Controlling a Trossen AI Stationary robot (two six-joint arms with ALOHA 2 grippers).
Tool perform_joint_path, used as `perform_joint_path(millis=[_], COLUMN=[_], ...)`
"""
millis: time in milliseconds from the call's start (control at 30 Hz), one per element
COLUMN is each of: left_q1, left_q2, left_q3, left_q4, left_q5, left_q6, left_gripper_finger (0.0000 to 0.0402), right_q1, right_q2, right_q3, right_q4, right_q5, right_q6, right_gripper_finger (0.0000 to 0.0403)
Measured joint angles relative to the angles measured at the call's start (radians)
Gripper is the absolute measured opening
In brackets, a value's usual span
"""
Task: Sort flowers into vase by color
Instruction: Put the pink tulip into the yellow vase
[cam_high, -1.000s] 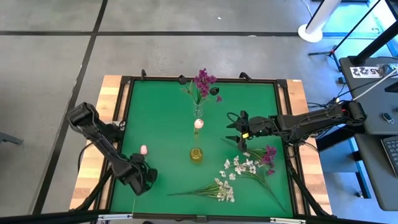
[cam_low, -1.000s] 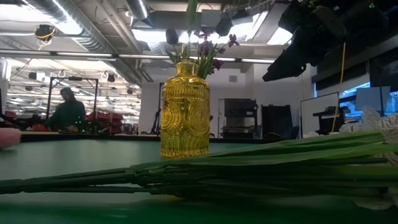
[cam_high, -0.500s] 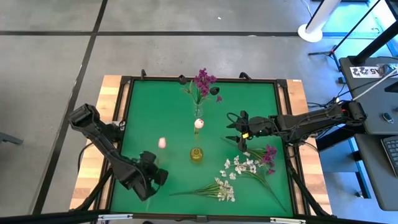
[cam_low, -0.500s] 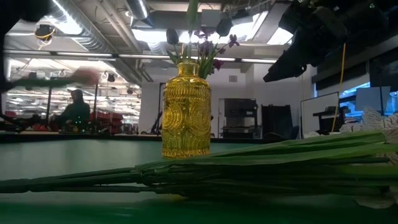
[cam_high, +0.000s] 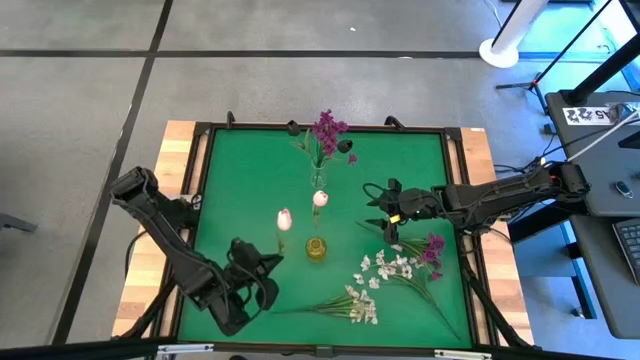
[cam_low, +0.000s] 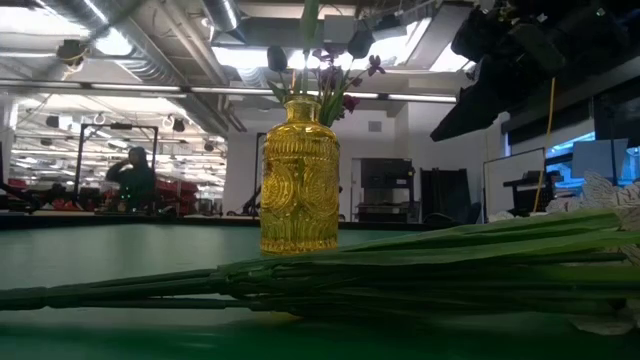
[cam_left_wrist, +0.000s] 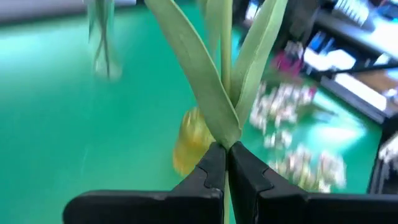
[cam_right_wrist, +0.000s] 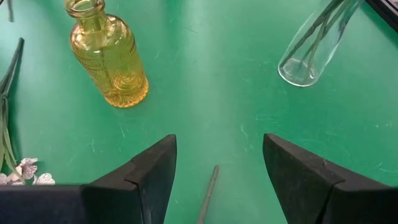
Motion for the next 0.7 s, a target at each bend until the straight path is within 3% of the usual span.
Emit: perform_joint_path(millis=[233,400,567,700], left_q1=[0.025,0.062,0.105,0.136], left_q2=[0.000,0.000,-0.001,-0.001], left_q3=[0.000,0.000,0.001,0.001], left_q4=[0.148,0.246,0.388,0.581], left_q5=[-0.258,-0.371,-0.352,-0.239], left_q6=[0.266,0.413,0.571,0.771], left_gripper_finger=[0.0000,0.0000,0.0000,0.0000], right_q1=[0.000,0.000,0.000,0.000], right_q2=[0.000,0.000,0.000,0.000], right_q3=[0.000,0.000,0.000,0.000], right_q4=[0.001,0.001,0.001,0.001], right_q5=[0.000,0.000,-0.001,-0.001], right_q6=[0.007,0.008,0.009,0.009], right_gripper_finger=[0.0238,0.0238,0.0238,0.0238])
